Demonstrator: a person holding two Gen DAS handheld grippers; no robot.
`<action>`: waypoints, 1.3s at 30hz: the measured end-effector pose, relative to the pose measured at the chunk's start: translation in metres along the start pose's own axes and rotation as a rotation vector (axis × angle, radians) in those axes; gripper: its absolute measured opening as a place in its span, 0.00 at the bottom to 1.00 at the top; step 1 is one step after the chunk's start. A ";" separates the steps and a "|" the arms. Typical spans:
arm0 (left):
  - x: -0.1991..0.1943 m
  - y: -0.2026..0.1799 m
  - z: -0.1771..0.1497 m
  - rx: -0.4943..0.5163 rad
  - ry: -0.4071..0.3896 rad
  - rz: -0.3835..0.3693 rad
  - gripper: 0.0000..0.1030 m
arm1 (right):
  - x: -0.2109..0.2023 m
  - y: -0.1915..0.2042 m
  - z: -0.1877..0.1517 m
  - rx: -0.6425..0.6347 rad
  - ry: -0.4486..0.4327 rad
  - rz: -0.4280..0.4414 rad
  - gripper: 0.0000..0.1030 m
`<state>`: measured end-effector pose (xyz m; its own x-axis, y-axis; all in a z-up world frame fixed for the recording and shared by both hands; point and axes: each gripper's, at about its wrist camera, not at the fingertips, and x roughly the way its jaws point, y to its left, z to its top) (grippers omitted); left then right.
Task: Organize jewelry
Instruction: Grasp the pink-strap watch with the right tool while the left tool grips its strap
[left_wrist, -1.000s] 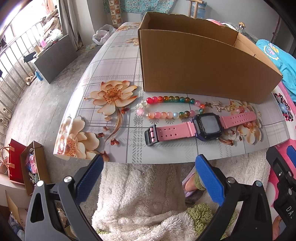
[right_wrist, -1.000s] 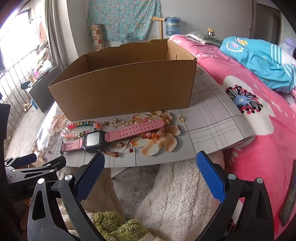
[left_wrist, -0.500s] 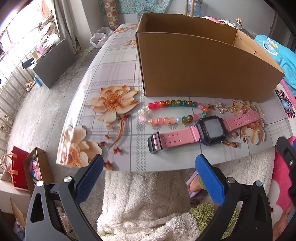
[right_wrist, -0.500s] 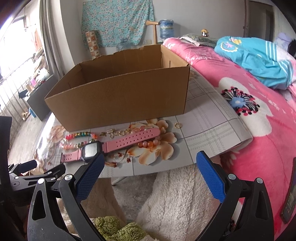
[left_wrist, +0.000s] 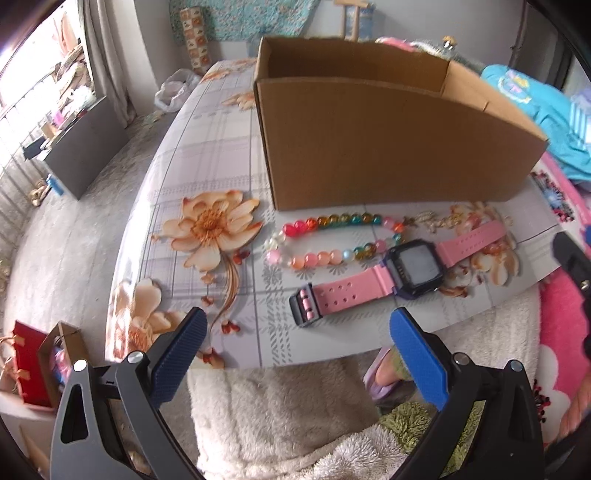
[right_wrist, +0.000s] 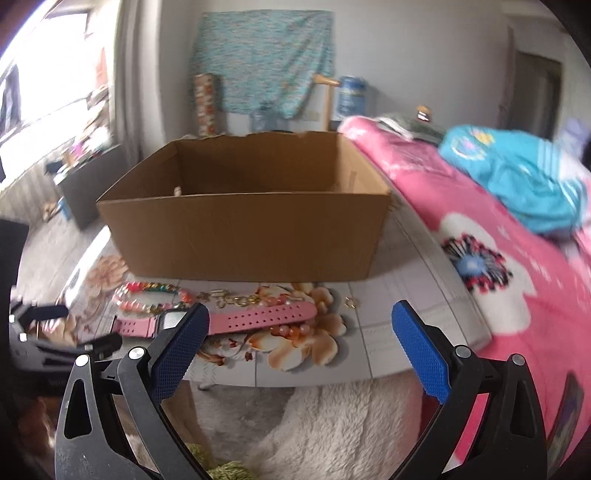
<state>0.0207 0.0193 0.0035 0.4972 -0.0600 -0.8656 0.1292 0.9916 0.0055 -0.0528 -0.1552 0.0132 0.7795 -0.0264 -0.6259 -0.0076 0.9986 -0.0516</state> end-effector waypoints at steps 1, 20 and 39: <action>-0.002 0.002 0.000 0.007 -0.019 -0.008 0.94 | 0.001 -0.001 0.002 -0.019 -0.004 0.042 0.92; -0.014 0.026 -0.016 0.158 -0.235 -0.109 0.94 | 0.081 0.090 0.009 -0.640 0.347 0.527 0.60; 0.019 -0.048 -0.023 0.607 -0.202 -0.021 0.43 | 0.111 0.077 0.028 -0.678 0.540 0.729 0.48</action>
<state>0.0043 -0.0273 -0.0244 0.6337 -0.1574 -0.7574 0.5739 0.7523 0.3237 0.0511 -0.0800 -0.0386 0.0789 0.3716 -0.9250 -0.8153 0.5580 0.1546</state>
